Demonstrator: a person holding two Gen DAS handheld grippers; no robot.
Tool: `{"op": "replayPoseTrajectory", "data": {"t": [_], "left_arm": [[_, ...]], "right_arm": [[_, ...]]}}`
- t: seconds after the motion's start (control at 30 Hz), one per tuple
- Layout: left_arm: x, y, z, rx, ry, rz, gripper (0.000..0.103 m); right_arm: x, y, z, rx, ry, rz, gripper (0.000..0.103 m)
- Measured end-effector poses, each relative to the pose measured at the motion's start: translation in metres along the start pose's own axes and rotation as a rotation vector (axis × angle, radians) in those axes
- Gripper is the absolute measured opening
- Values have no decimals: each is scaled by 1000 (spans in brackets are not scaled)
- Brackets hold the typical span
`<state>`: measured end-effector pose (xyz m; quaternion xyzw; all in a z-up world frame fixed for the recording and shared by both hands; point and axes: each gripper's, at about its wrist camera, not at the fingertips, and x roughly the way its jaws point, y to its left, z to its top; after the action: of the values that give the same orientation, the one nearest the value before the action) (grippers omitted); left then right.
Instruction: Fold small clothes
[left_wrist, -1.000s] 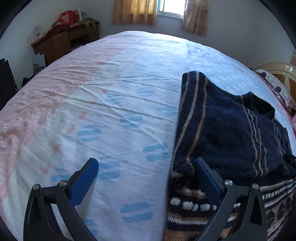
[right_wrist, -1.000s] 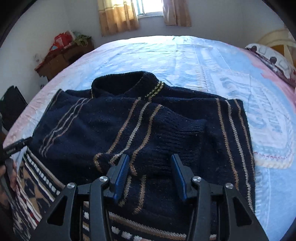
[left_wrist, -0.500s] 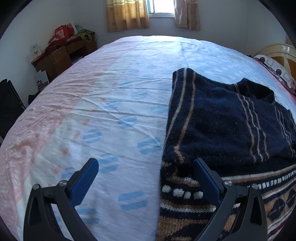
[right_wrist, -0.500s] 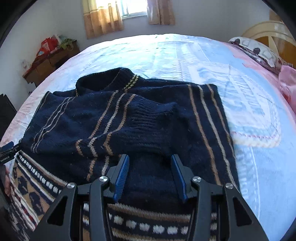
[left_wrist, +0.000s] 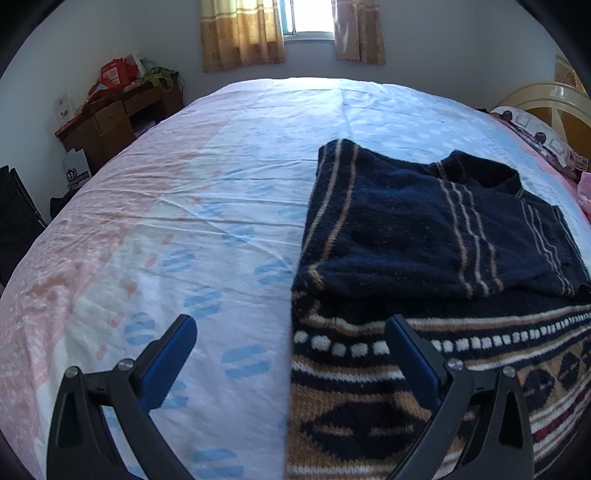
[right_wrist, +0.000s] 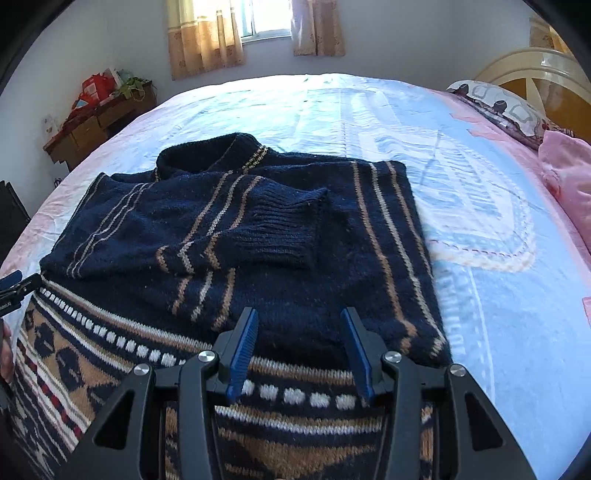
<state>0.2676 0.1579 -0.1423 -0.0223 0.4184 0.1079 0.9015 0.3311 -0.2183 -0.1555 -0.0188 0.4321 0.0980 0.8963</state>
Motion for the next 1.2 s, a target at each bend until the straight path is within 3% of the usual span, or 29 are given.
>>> {"op": "replayPoseTrajectory", "data": {"t": [0.43,0.73,1.2], "left_arm": [[-56,-6,-22,18,-56,-84,103],[-108,-3,-64,103,-105,-115,103],[-144,-4,-145,149,-17,-162,103]], "right_arm": [[-47,13,-46,-33,-8,42,48],[-91,21,-92,-60,-12,51,48],[-137,31,-166,-69,13,35,49]]}}
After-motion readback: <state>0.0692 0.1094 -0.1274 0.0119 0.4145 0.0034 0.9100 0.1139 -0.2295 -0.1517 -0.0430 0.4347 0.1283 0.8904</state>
